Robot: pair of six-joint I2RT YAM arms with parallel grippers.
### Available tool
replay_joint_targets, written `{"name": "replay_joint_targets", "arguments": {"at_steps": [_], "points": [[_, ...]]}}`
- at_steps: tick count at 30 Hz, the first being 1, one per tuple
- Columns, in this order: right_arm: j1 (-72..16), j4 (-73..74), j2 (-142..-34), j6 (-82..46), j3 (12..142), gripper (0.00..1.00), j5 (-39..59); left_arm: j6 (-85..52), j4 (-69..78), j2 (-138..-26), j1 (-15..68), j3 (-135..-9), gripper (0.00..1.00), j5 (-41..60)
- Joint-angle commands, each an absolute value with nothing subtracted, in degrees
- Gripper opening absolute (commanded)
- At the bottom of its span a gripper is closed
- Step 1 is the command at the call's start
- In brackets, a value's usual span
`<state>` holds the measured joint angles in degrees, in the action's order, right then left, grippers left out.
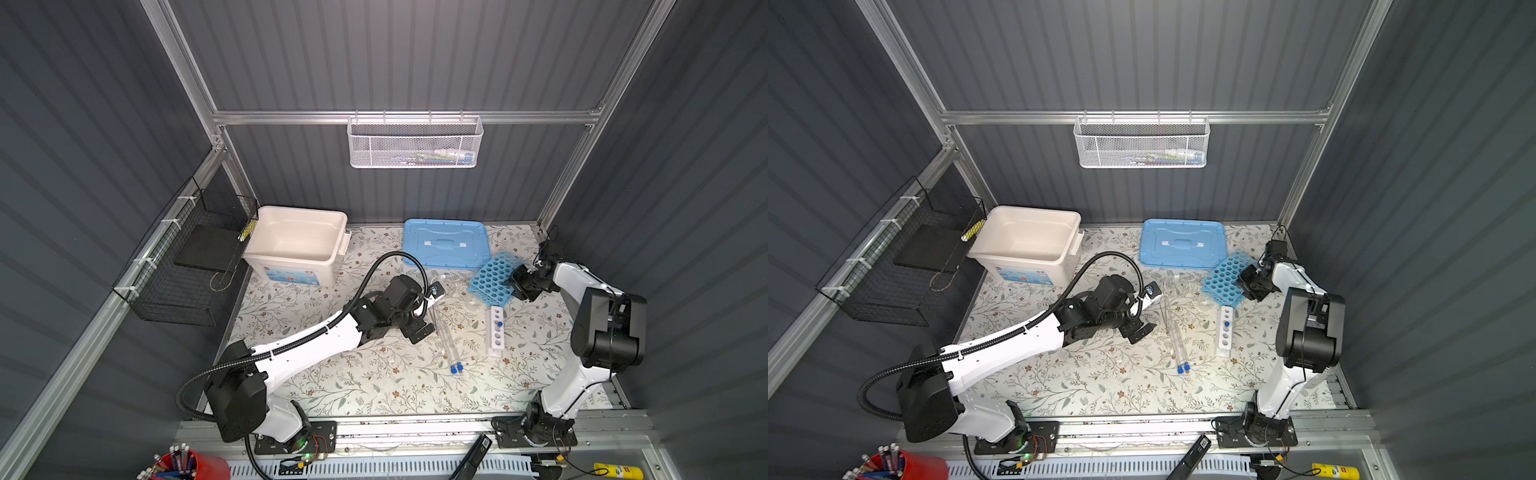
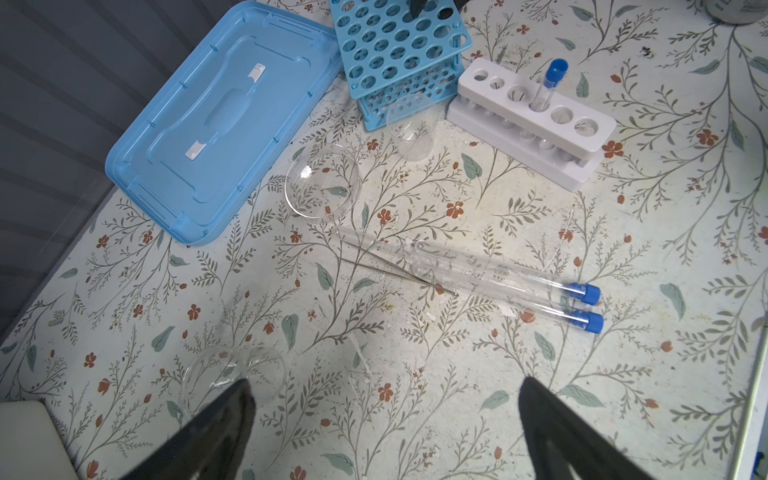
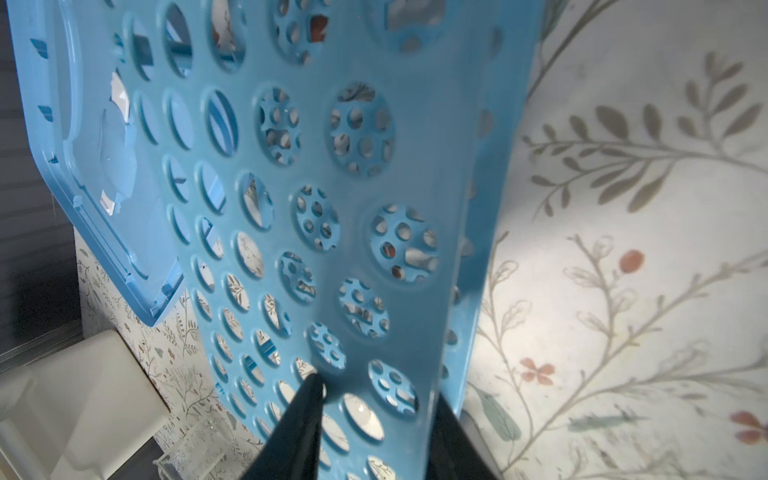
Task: Organize the chemistry lab equipment
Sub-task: 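Drag the blue rack toward the white rack with the right gripper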
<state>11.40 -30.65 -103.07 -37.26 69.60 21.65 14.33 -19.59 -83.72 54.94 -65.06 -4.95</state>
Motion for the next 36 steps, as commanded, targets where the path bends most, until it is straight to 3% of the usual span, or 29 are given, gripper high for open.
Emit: {"name": "replay_joint_targets", "arguments": {"at_steps": [1, 36], "points": [[10.22, -34.59, -103.16, -36.23, 67.33, 0.36, 19.86, 13.38, -18.72, -81.92, 54.71, -64.49, 1.0, -4.22], [3.71, -32.14, -99.62, -37.09, 58.42, 0.32, 17.92, 12.29, -17.77, -80.31, 54.68, -62.03, 1.0, -3.77]]}}
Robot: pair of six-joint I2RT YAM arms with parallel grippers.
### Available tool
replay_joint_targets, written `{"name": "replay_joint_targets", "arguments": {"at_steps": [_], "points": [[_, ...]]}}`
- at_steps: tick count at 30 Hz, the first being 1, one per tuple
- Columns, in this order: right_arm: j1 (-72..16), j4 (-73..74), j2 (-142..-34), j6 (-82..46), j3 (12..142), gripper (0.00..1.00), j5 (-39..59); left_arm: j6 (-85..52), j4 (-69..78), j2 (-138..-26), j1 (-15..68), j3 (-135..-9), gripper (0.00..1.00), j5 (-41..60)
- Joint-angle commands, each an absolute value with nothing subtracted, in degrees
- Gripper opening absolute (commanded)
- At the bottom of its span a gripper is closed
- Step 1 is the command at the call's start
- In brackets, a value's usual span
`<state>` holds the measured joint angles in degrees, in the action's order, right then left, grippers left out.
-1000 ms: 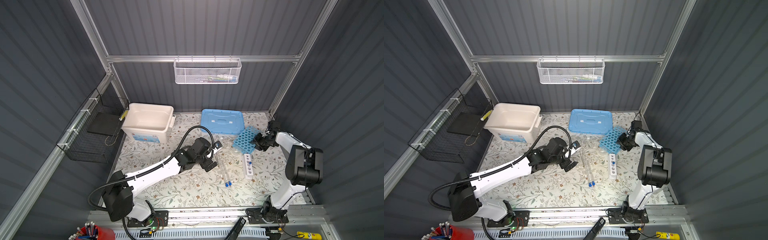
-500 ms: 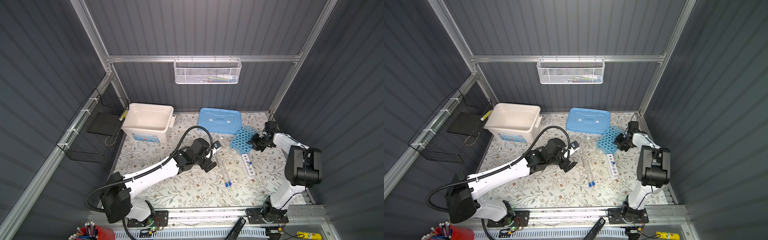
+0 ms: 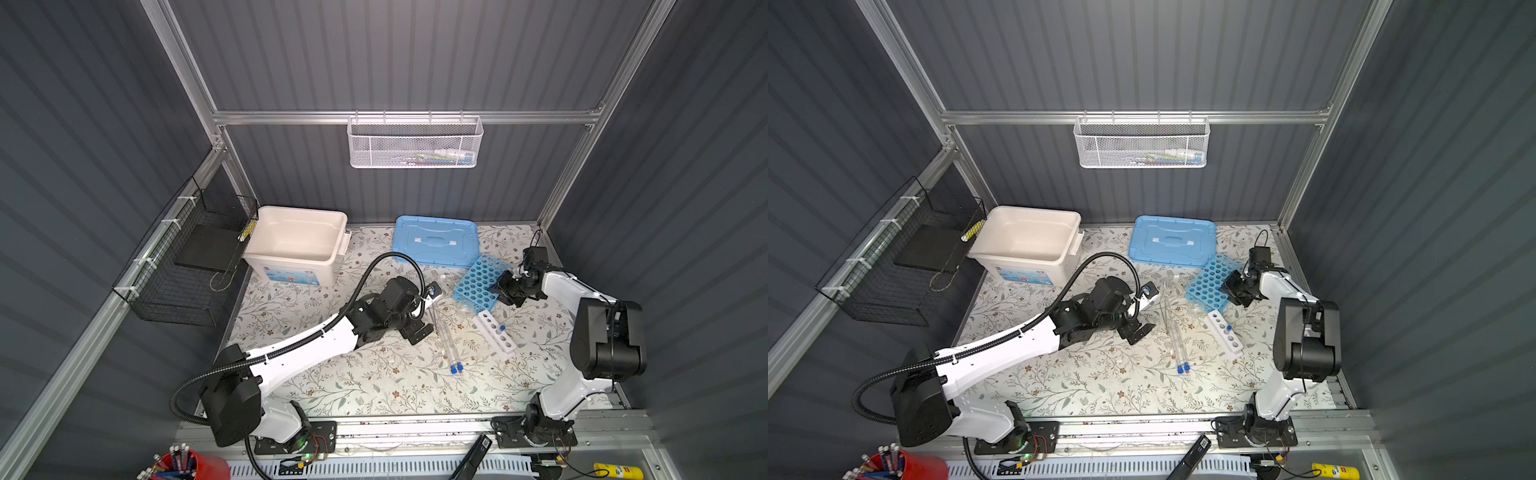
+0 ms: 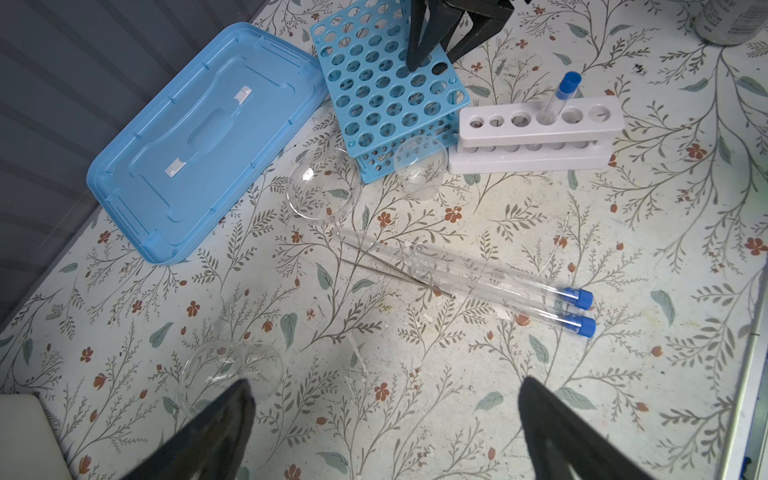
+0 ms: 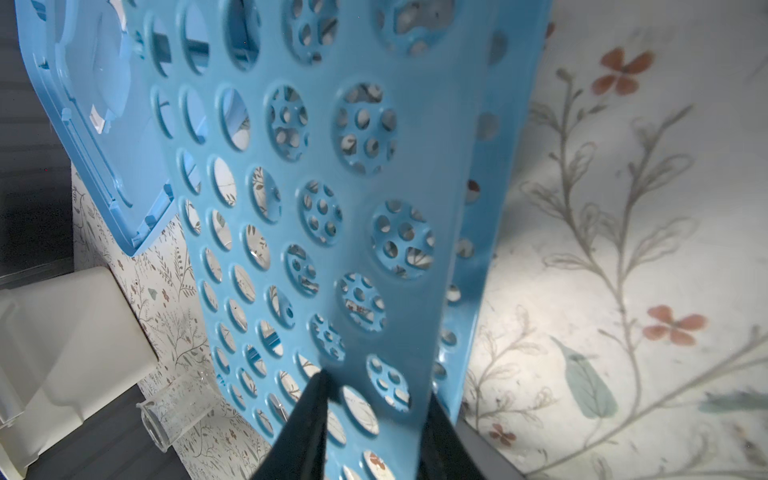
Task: Organize the chemistry lab equipment
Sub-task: 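Drag the blue rack toward the white rack with the right gripper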
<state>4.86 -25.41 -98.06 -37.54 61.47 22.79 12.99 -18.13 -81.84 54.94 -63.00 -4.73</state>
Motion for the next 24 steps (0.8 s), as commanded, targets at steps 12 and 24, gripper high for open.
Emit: {"name": "replay_joint_targets", "arguments": {"at_steps": [12, 24], "points": [[3.74, -33.48, -98.33, -36.74, 59.32, 0.43, 15.7, 17.24, -18.56, -82.97, 54.67, -61.66, 1.0, -4.84], [4.92, -34.63, -97.43, -35.93, 63.02, 0.67, 17.04, 25.27, -21.44, -89.33, 55.15, -65.56, 1.0, -3.78]]}}
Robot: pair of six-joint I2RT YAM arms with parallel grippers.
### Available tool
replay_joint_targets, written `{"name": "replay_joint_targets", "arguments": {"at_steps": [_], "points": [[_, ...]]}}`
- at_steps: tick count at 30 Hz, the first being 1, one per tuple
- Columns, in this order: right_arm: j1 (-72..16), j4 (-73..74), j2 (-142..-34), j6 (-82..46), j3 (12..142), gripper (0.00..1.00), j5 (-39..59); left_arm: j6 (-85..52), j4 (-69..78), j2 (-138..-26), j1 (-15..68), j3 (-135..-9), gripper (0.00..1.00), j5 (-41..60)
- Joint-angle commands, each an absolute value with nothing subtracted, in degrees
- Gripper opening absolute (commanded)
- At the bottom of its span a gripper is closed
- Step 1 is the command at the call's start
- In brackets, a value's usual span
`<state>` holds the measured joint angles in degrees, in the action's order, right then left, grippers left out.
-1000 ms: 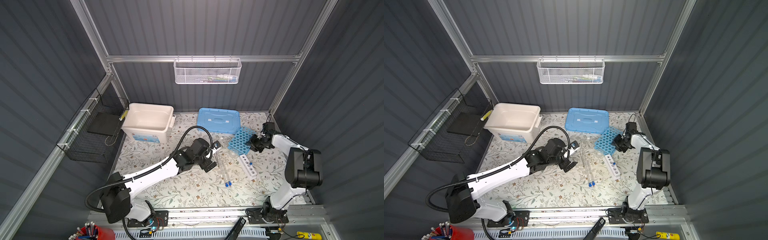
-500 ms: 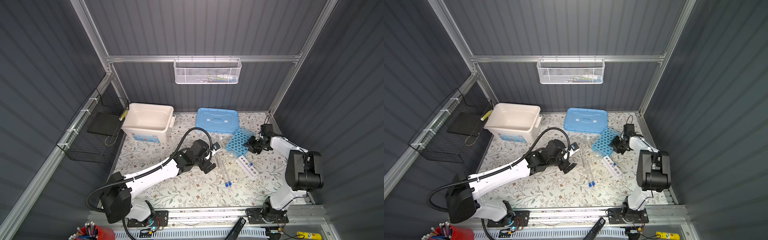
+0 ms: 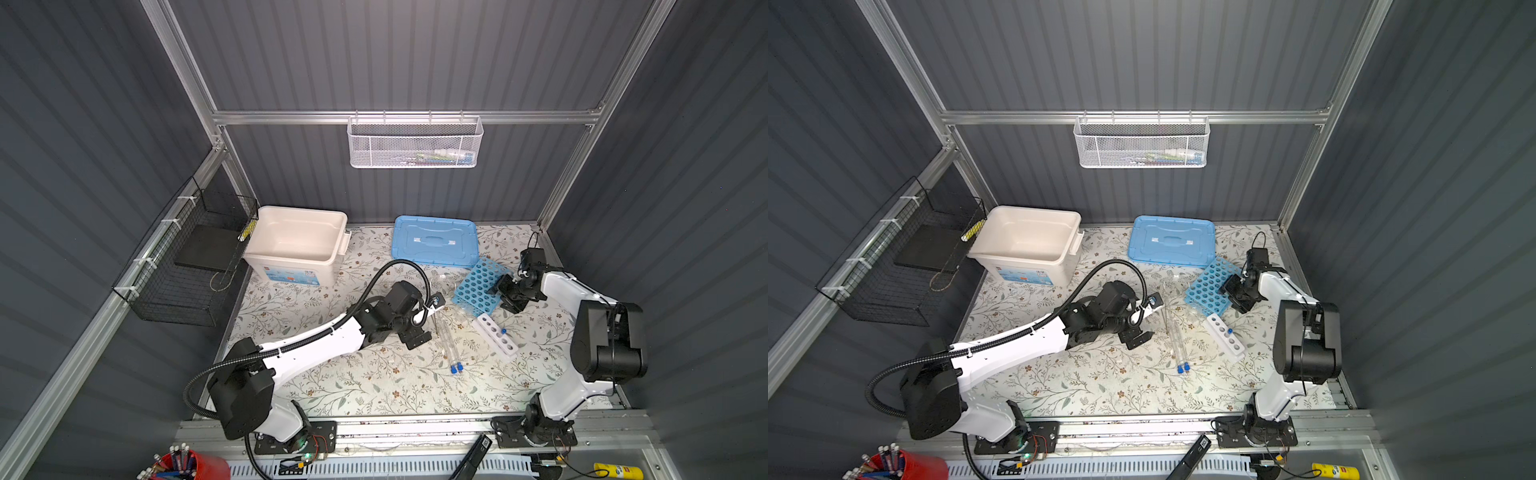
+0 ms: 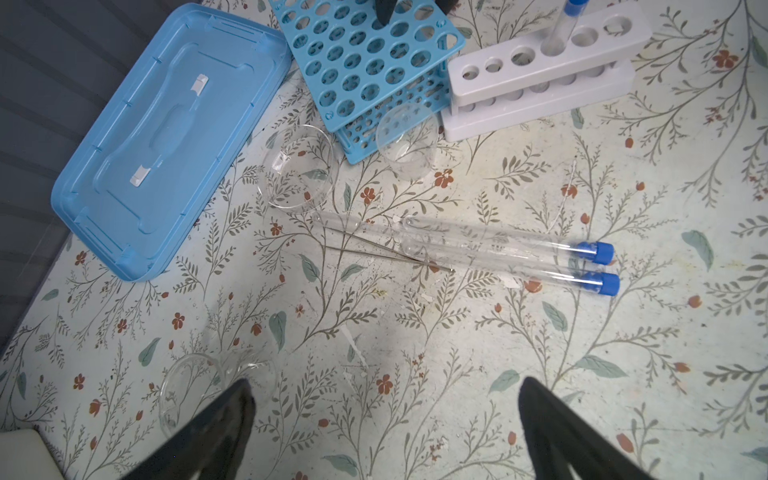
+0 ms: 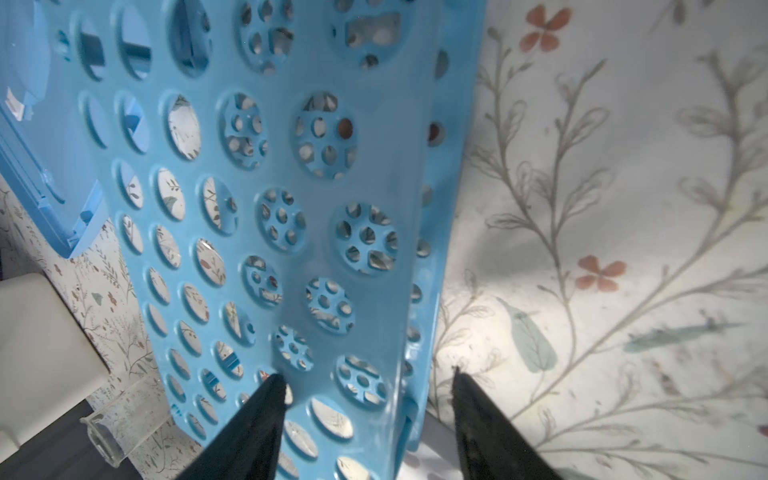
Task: Organize the chemistry lab equipment
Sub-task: 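Drag the blue rack toward the white rack with the right gripper, then lower the left gripper over the two blue-capped tubes on the table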
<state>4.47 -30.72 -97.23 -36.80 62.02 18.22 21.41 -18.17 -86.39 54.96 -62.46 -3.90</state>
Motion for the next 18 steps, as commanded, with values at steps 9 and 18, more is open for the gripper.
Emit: {"name": "replay_joint_targets", "arguments": {"at_steps": [9, 18], "points": [[8.2, -37.09, -92.22, -33.27, 62.44, 0.74, 16.41, 33.76, -25.36, -95.39, 56.32, -71.76, 1.0, -4.72], [9.1, -42.33, -83.08, -29.35, 61.7, 0.76, 13.67, 42.72, -34.26, -101.56, 60.56, -80.42, 1.0, -8.32]]}}
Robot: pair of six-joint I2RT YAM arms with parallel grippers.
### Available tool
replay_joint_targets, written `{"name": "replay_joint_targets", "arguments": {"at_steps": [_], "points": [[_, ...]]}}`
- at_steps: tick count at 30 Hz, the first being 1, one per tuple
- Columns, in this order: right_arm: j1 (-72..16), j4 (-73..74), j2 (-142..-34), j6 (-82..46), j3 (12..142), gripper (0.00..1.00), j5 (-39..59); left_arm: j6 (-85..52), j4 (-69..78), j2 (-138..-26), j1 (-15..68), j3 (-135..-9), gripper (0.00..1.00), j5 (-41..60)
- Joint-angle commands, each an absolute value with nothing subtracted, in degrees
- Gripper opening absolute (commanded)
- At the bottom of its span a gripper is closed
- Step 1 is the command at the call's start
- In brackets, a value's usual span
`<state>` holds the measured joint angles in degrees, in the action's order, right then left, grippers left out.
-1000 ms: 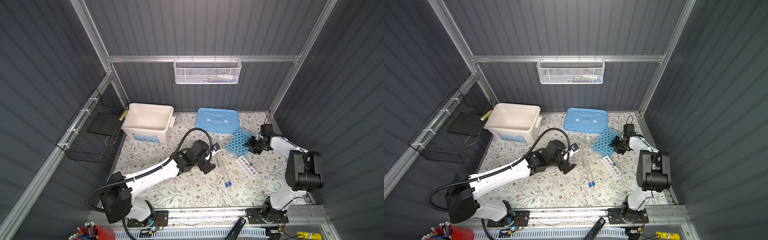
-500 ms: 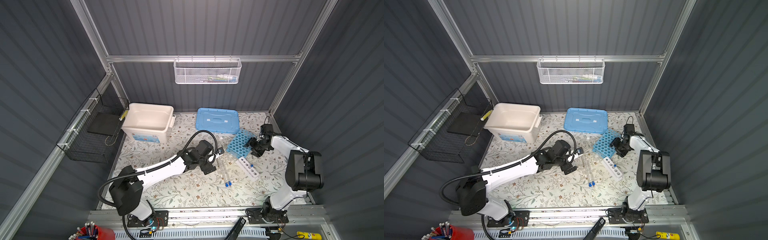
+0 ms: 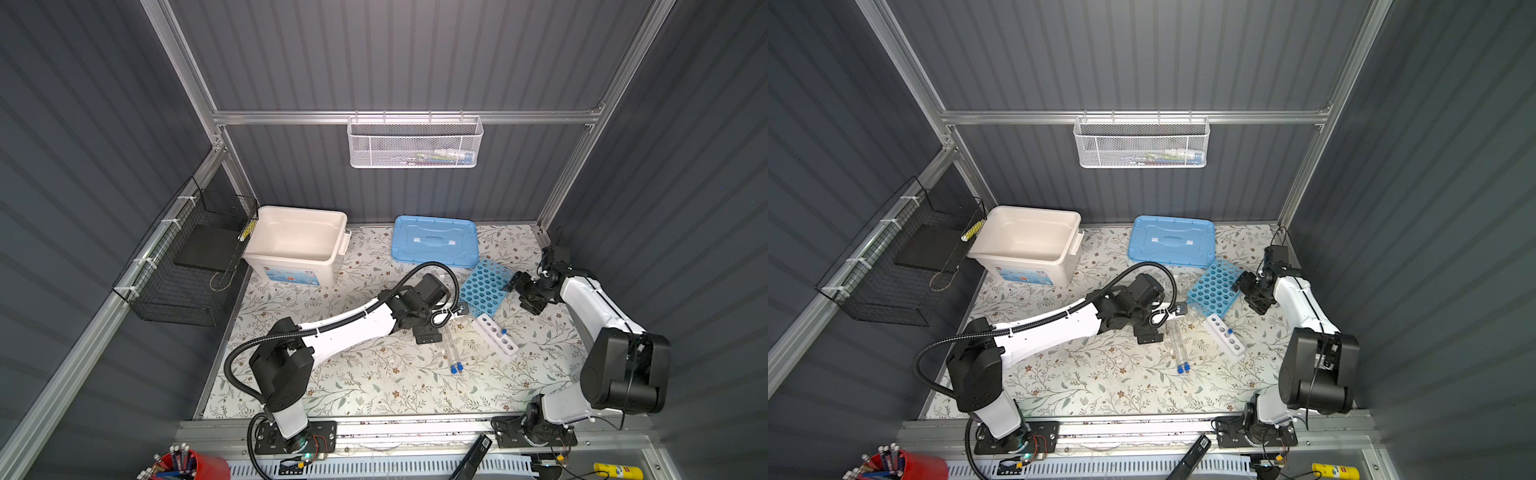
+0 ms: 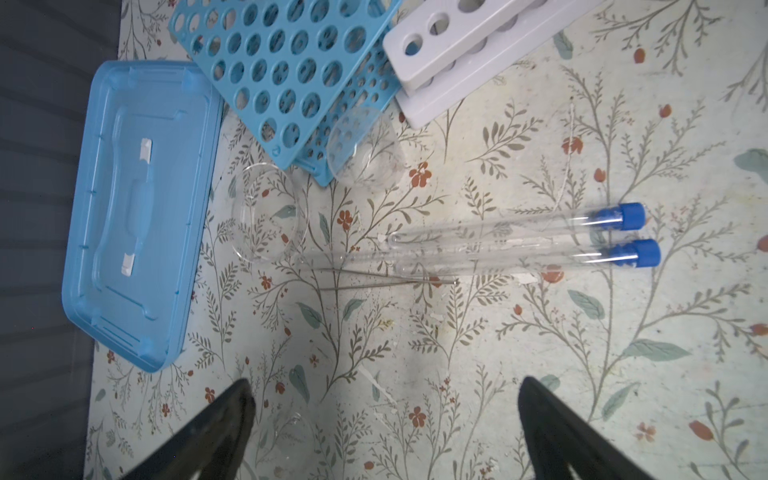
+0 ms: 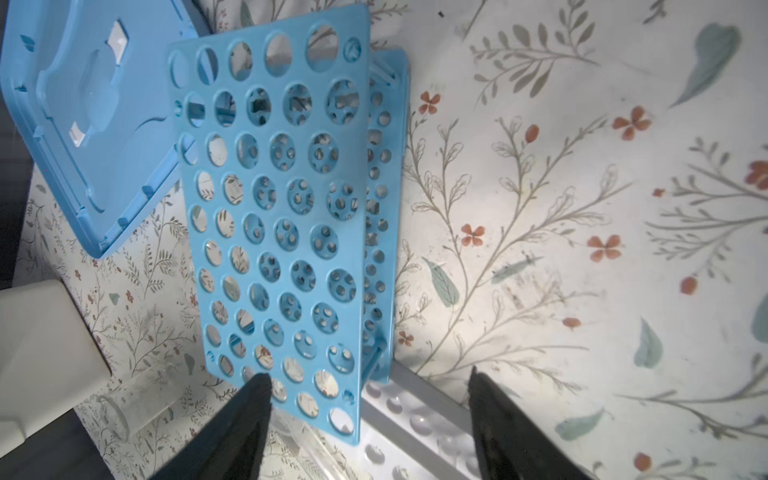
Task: Organize the chemistry lab equipment
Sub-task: 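Lower the left gripper over the two blue-capped tubes on the table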
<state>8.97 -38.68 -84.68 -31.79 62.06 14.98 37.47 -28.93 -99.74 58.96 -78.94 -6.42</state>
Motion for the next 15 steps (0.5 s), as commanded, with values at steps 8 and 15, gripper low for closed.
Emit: {"name": "replay_joint_targets", "arguments": {"at_steps": [8, 15], "points": [[9.92, -43.23, -79.09, -26.92, 59.61, 0.75, 17.03, 47.98, -38.07, -107.27, 65.63, -88.78, 0.97, -11.41], [11.8, -42.4, -76.61, -26.03, 56.63, 0.74, 21.28, 49.56, -39.71, -112.32, 68.53, -89.6, 0.9, -15.15]]}}
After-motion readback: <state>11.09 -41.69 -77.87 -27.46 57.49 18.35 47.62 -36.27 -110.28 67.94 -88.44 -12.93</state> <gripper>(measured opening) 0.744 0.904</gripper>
